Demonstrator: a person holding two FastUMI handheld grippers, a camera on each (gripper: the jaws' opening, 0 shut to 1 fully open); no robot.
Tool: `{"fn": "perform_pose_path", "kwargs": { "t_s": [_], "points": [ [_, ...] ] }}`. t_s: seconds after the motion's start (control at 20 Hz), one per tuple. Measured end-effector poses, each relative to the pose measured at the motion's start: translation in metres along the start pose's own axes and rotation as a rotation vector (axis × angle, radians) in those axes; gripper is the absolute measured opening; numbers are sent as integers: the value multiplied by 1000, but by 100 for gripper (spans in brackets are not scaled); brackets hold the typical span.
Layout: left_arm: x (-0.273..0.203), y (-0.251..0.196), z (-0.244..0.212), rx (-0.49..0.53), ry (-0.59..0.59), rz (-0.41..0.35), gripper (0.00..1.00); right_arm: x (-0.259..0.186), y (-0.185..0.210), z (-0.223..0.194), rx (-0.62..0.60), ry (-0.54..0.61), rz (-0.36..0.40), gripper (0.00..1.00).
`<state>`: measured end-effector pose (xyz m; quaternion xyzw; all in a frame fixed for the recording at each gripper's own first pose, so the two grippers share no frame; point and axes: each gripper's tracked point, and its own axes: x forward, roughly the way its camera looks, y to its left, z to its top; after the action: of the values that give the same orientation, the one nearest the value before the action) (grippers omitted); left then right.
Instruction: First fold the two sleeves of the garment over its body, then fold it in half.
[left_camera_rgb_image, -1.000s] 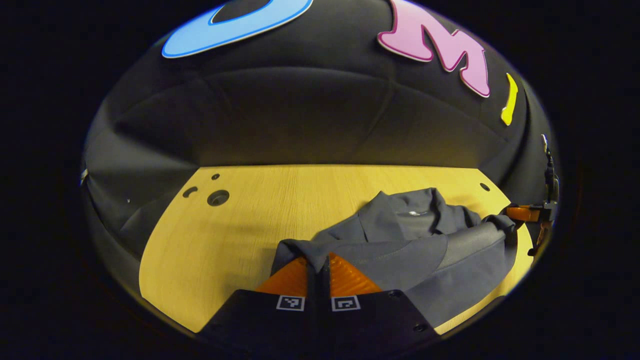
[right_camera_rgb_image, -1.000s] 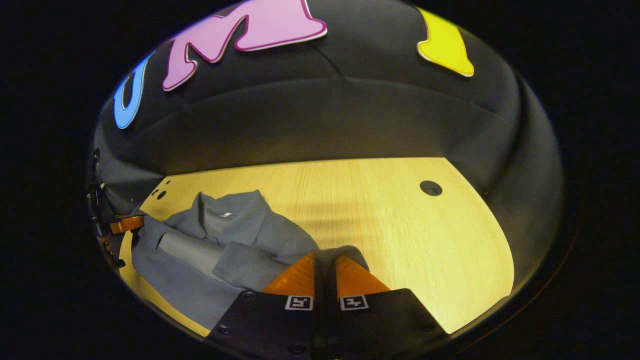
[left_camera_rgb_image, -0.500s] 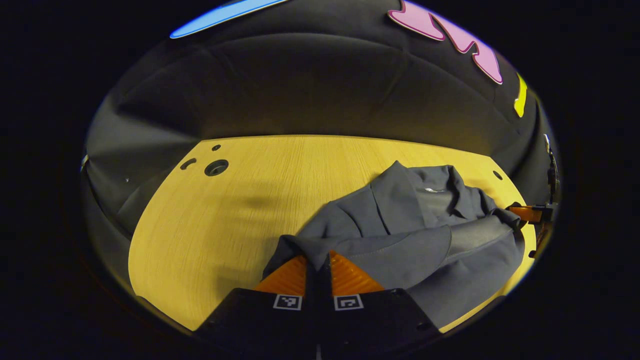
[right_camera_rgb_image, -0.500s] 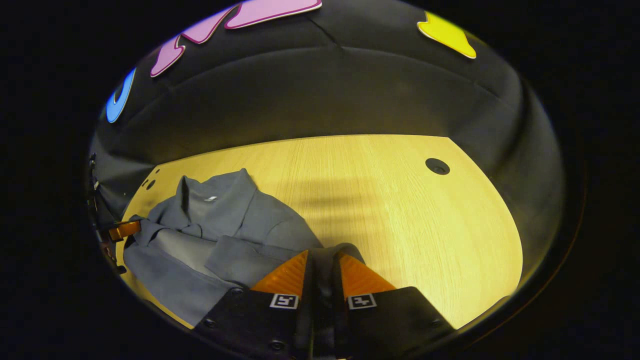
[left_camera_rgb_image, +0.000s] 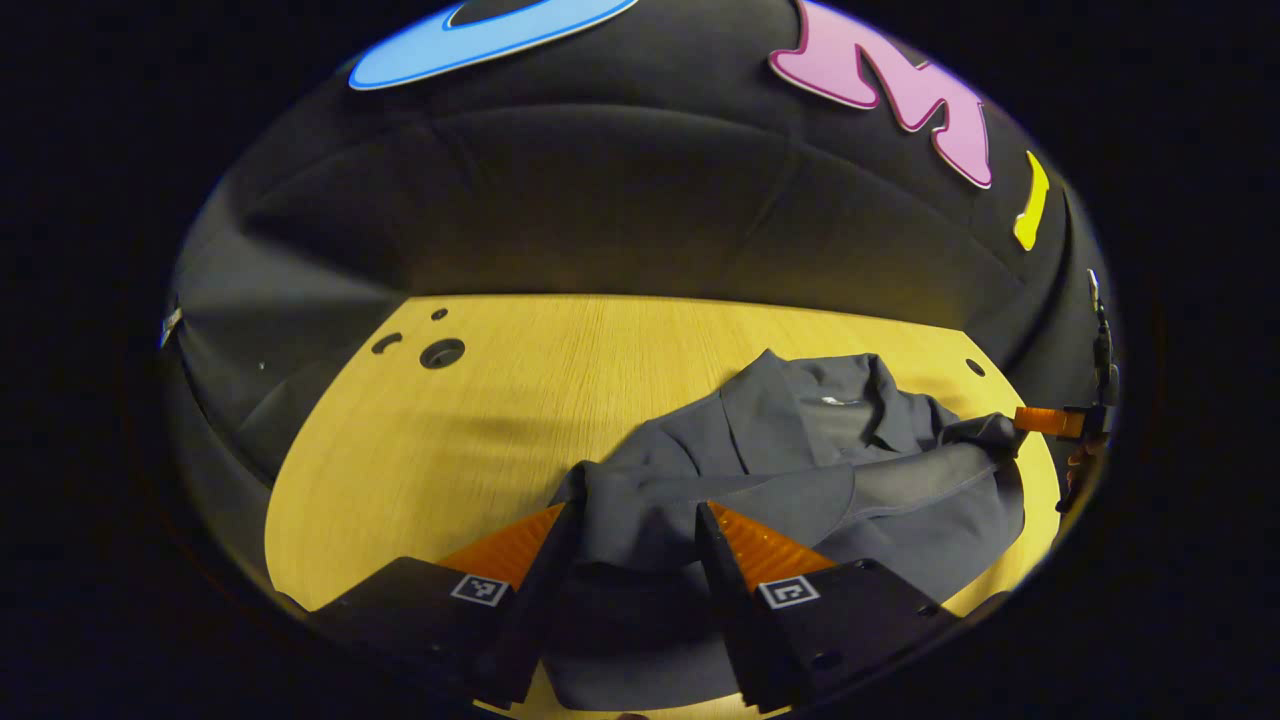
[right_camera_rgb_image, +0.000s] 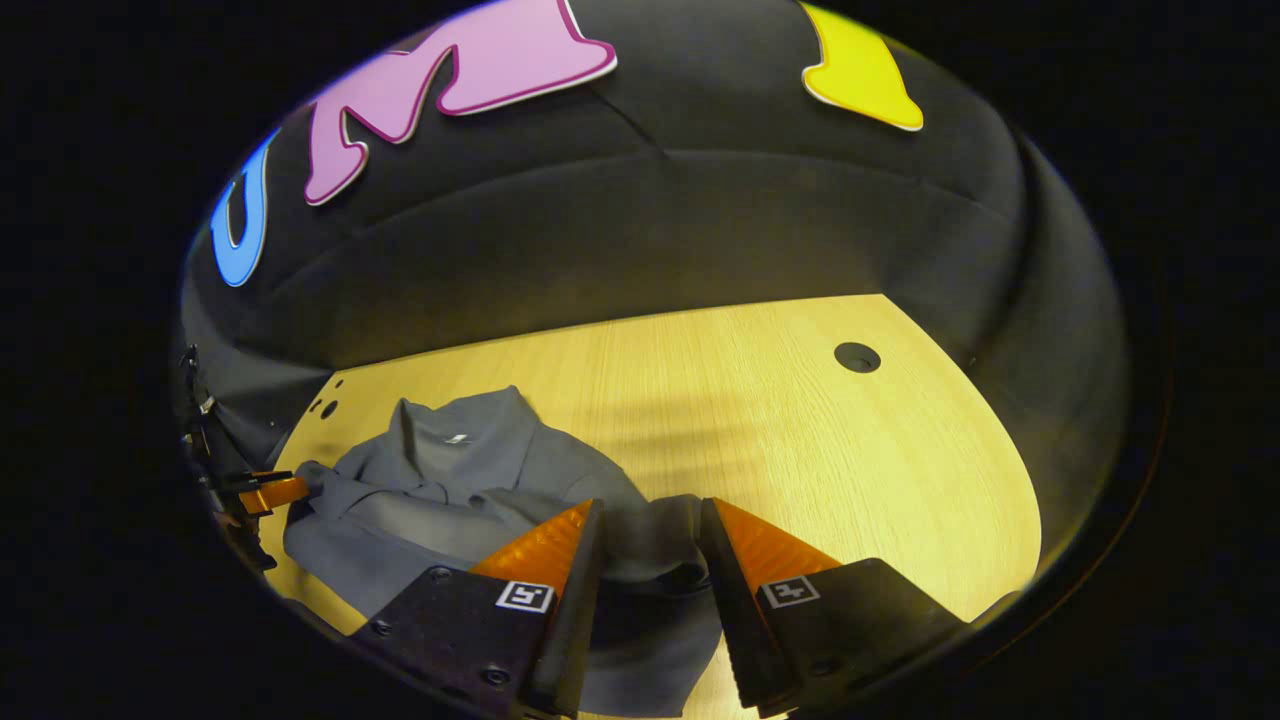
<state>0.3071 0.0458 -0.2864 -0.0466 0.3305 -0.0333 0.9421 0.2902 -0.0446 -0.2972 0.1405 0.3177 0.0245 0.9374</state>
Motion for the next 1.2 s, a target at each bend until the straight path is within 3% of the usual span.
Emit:
{"fn": "perform_pose_path", "kwargs": {
  "t_s": [0.2,0.3,0.5,0.85,1.0,1.2],
  "points": [
    [-34,-14,19,28,-79,-46,90,-34,12,18,-4,-63,34,62],
    [-55,-17,26,36,-117,-59,92,-56,18,27,-5,-102,54,64],
    [-106,-25,38,47,-199,-86,92,-103,32,37,-40,-158,103,71],
    [-191,-42,40,66,-305,-114,92,-175,61,31,-57,-216,175,74],
    [-217,-49,31,76,-314,-121,92,-200,70,29,-30,-241,192,74],
    [-242,-54,13,11,-298,-141,92,-225,81,12,-20,-250,196,75]
  ]
}}
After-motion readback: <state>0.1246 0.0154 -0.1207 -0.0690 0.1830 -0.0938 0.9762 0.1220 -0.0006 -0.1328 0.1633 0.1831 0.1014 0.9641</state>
